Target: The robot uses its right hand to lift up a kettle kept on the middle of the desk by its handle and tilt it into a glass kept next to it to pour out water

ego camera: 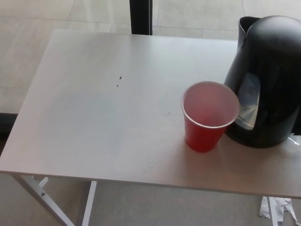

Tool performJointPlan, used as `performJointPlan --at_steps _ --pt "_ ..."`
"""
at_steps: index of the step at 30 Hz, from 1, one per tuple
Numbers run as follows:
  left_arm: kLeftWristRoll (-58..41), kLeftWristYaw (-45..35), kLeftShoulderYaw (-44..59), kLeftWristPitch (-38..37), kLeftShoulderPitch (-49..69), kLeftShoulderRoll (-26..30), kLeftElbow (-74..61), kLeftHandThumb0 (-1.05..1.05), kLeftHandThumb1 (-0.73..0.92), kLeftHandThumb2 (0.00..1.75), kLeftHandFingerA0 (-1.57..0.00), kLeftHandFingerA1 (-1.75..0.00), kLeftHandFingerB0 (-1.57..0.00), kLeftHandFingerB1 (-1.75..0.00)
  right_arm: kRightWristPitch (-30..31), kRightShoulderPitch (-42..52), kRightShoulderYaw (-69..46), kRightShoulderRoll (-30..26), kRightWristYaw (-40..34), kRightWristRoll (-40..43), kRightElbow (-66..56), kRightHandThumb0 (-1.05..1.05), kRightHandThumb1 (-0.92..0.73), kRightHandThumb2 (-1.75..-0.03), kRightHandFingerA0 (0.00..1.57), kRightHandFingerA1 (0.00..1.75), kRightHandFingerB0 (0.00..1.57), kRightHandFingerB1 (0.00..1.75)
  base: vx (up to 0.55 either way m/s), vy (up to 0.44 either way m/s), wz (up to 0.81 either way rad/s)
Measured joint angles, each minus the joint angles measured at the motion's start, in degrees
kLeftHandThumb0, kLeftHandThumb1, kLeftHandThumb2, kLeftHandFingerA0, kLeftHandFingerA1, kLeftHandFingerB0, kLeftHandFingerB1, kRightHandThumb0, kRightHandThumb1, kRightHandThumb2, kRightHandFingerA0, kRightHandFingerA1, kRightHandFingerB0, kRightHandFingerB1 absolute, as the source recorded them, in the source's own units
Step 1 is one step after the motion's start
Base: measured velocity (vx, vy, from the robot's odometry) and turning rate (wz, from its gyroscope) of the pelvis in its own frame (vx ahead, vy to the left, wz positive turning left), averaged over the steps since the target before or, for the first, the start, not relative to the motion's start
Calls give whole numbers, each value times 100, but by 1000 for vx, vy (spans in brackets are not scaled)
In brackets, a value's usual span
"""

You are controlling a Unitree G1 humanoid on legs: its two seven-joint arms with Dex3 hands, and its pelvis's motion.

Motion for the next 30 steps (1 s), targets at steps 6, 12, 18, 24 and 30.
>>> performJointPlan --at_steps 6,12,18,24,30 --pt "-25 -1 53 0 32 -39 62 -105 57 135 -66 -59 -39 -85 -123 323 -466 -65 -107 61 -168 -101 -55 -57 0 0 0 0 0 0 0" --pt "-13 13 48 -146 79 -110 191 -105 78 99 -57 -62 -33 -88 -196 977 -1253 -256 -103 195 -251 -102 -62 -96 0 34 0 7 0 0 0" --pt "-9 -1 43 -192 98 -115 277 -105 78 100 -62 -58 -41 -81 -338 1841 -2289 -329 10 387 -101 -101 -43 -54 0 0 0 23 0 0 0" --pt "-10 0 42 -208 99 -125 392 -105 83 101 -62 -58 -39 -84 -443 2507 -3357 -344 91 607 699 -78 -46 -53 0 2 0 26 0 0 0" --pt "-11 2 42 -208 123 -133 412 -105 59 135 -67 -55 -39 -81 -500 2674 -4193 -467 -48 756 1778 -75 -43 -79 0 46 0 36 0 0 0"
